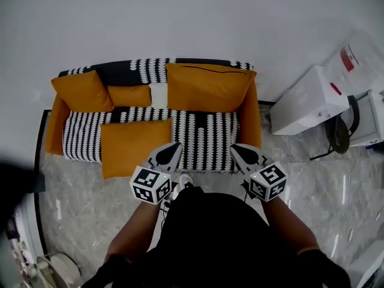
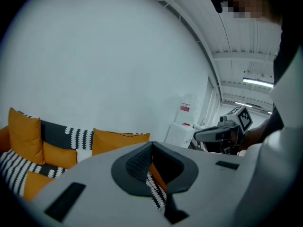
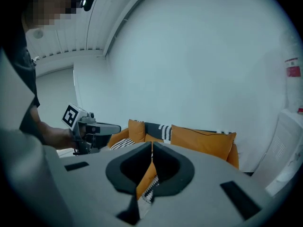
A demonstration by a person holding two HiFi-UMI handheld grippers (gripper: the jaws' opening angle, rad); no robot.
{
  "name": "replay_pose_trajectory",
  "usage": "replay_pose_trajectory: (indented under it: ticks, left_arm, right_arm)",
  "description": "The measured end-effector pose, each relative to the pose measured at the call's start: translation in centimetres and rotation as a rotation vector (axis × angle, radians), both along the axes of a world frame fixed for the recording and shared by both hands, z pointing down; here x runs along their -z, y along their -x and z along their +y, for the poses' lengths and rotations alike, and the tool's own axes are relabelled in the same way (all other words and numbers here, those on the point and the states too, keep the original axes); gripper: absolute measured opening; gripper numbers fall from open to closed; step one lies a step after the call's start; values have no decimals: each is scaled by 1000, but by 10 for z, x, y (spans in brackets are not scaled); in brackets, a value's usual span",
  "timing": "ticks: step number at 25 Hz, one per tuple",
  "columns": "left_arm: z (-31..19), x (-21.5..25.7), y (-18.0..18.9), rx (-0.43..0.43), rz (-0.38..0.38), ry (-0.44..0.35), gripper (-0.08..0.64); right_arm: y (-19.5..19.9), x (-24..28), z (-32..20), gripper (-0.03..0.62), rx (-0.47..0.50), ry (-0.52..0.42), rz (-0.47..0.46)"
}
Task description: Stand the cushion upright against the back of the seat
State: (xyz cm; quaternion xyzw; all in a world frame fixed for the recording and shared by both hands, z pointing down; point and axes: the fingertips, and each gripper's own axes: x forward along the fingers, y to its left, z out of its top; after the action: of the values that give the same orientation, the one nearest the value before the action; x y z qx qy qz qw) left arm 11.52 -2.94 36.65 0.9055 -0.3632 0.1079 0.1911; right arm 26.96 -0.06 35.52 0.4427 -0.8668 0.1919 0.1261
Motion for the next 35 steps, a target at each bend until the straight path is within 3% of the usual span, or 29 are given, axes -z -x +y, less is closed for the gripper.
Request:
replay_pose_trajectory:
  ticks: [7,12,17,27,35]
  left_arm:
    - [63,13,-29,55,-31,-40,16]
    - [111,16,-33,116,-25,-29,17]
    - [152,19,-24,177,-68,-28,17]
    - [194,19,80,386,-140,-15,17]
    - [196,-5,179,491,-141,19,17]
  right_arm:
    - [-32,6,68,38,55,-40,26]
    - [-39,-7,108,38,90,-29,-3]
    - [-31,-26,133,38,158,6,-41]
    - [47,-33,140,38,331,2,-52]
    - [116,-62,131,38,368,73,-8]
